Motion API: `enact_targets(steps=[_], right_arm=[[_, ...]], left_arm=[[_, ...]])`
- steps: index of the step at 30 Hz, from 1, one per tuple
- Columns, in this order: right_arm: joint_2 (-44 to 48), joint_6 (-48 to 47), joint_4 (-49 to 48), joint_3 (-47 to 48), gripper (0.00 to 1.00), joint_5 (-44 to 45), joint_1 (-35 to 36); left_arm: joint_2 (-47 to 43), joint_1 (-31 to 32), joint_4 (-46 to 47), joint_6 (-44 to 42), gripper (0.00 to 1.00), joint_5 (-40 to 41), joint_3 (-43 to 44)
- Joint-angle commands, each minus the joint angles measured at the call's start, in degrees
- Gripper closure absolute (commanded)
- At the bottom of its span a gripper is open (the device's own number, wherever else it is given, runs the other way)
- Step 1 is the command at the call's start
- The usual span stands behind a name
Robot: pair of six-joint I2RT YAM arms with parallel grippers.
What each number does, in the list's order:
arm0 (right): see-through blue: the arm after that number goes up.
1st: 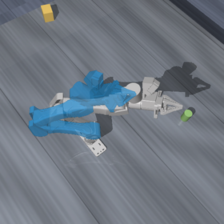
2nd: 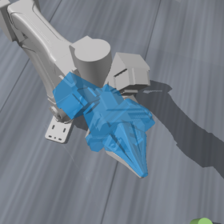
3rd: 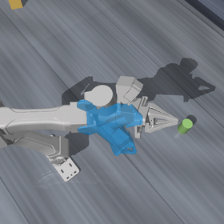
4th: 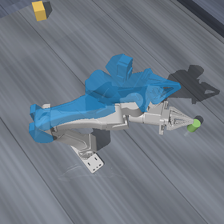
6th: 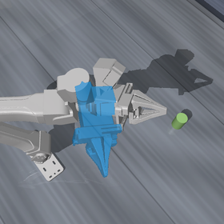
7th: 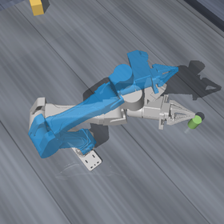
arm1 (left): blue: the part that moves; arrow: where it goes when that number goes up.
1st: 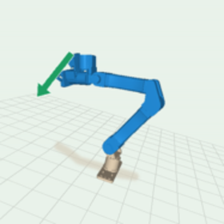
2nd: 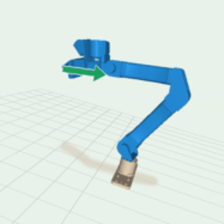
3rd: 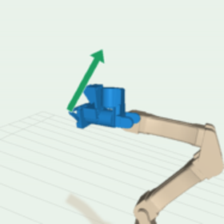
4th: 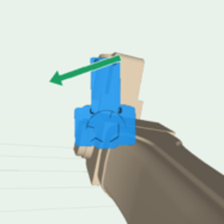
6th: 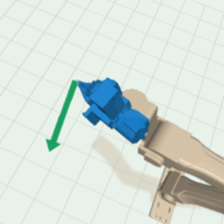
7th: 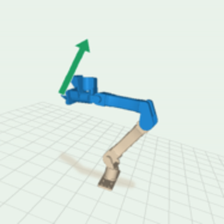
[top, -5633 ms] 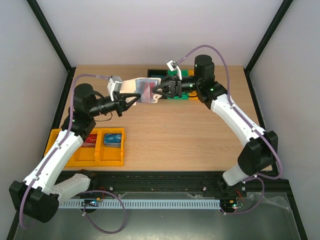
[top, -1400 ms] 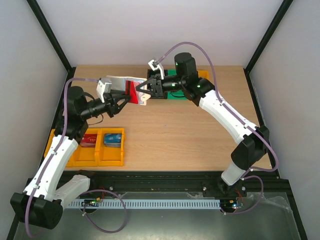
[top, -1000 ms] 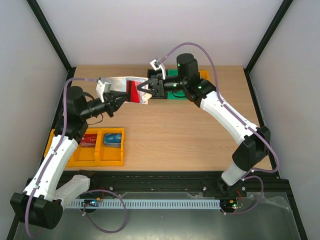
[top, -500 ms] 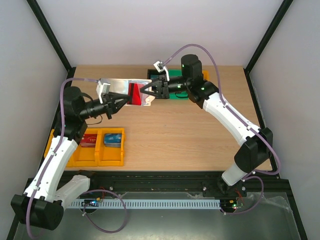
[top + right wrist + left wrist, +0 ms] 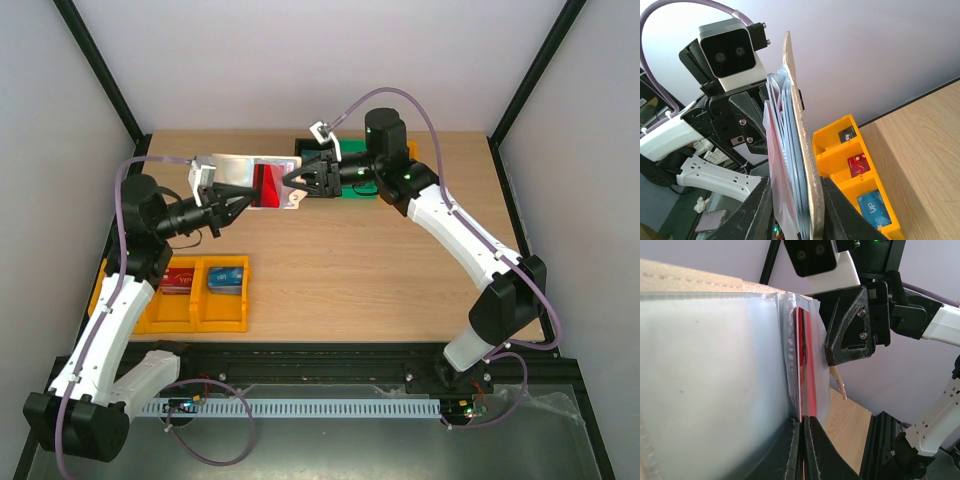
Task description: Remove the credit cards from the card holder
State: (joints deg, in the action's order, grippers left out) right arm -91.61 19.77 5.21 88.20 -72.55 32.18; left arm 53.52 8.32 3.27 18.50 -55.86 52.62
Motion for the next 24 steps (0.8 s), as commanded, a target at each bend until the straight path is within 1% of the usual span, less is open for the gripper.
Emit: enact_targets(steps=[1, 3, 4, 6, 7, 10, 12, 13, 14, 16, 21, 22, 24], right_arm=[[1.50, 0.57, -2.26, -0.14, 0.77, -2.52, -0.26], [1.36, 0.71, -2.23, -0.14, 0.78, -2.50, -0.28], [1.30, 0.77, -2.19, -0.14, 0.81, -2.50, -0.28], [1.28, 0.92, -2.25, -0.22, 0.93, -2.18, -0.28], [1.25, 0.97, -2.29, -0.22, 0.97, -2.16, -0.28], [1.50, 1.06, -2.44, -0.14, 0.98, -2.28, -0.28], [1.92, 1.06, -2.68, -0.38, 0.98, -2.13, -0.28], [2.16, 1.10, -2.97, -0.59, 0.98, -2.12, -0.28], [2.24, 1.25, -3.34, -0.72, 0.98, -2.19, -0.28], [2.24, 1.49, -3.51, -0.80, 0.98, -2.62, -0.24], [2.21, 1.39, -3.58, -0.80, 0.98, -2.88, -0.28], [2.07, 1.53, -3.68, -0.73, 0.98, -2.86, -0.28], [1.89, 1.60, -3.69, -0.35, 0.98, -2.86, -0.28]], left_arm=[[-0.92, -0.58, 3.18, 0.55, 0.98, -0.47, -0.13], [-0.96, -0.54, 3.36, 0.64, 0.98, -0.72, -0.22], [-0.96, -0.51, 3.47, 0.72, 0.98, -0.70, -0.36], [-0.99, -0.50, 3.94, 1.02, 0.98, -0.55, -0.58], [-0.92, -0.54, 4.26, 1.28, 0.98, -0.56, -0.66], [-0.74, 0.06, 5.08, 1.09, 0.98, -1.64, -0.76], [-0.86, 0.92, 4.85, 0.90, 0.85, -0.66, -0.81], [-0.99, 1.29, 4.88, 0.96, 0.81, -0.19, -0.84], [-0.93, 1.56, 4.88, 1.20, 0.78, 0.30, -0.92], [-0.86, 1.66, 4.82, 1.67, 0.77, 1.20, -0.90], [-0.20, 1.76, 5.03, 1.87, 0.83, 1.77, -0.52], [-0.05, 1.84, 5.00, 1.77, 0.87, 1.87, -0.46], [0.25, 1.96, 4.73, 1.49, 0.97, 2.17, -0.06]])
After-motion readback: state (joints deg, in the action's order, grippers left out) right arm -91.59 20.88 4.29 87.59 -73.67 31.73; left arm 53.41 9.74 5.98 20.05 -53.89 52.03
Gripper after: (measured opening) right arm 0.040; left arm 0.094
